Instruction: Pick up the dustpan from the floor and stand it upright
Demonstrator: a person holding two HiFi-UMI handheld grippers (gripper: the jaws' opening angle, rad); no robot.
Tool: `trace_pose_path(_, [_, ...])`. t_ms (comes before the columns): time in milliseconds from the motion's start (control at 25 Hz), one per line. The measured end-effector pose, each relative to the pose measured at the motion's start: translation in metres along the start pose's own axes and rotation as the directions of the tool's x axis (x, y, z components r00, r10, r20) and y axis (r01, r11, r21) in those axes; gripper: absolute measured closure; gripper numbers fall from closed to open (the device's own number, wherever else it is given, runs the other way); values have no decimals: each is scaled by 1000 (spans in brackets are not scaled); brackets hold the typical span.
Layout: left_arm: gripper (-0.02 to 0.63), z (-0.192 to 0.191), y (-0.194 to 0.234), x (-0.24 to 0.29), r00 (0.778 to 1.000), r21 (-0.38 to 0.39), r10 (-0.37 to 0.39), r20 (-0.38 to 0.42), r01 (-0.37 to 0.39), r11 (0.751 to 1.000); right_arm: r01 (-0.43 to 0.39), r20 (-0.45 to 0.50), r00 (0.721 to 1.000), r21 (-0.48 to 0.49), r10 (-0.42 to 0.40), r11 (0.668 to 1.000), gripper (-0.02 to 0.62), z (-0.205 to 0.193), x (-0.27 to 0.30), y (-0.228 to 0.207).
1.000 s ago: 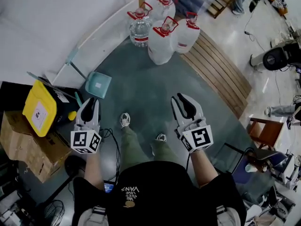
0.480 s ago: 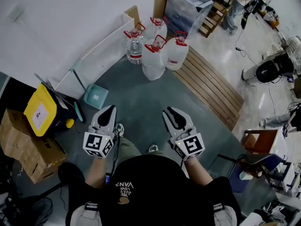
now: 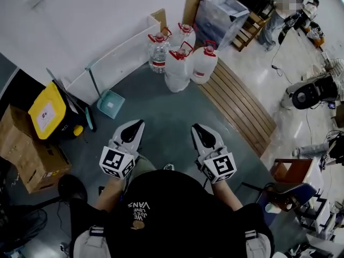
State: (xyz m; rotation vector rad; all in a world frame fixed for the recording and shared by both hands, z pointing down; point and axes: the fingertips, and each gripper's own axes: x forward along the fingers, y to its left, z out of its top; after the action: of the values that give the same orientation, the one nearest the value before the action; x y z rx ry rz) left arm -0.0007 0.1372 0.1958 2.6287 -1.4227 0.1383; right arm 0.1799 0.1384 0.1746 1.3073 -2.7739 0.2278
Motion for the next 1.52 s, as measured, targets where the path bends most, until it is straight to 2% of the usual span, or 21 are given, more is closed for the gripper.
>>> trace_pose_path(240, [554, 15, -7, -17, 999, 34, 21, 30, -22, 999, -52, -7, 999, -15, 52, 999, 594, 7, 0, 15])
trace_pose_path(600, [554, 29, 3, -54, 993, 38, 107, 56, -110, 993, -137, -60, 989, -51, 134, 989, 594, 14, 6, 43])
trace_pose_path(680, [554, 29, 6, -59, 991, 41, 119, 63, -121, 992, -141, -76, 988, -65, 136, 988, 594, 12, 7, 46])
trace_pose_path(920, [554, 28, 14, -72, 985, 39, 145, 88, -149, 988, -119, -32, 993, -67, 117, 991, 594, 11, 12, 51])
trace_pose_path(1520, [554, 26, 12, -85, 982, 33, 163, 98, -167, 985, -126, -42, 992, -68, 123, 990, 594, 3, 8, 63])
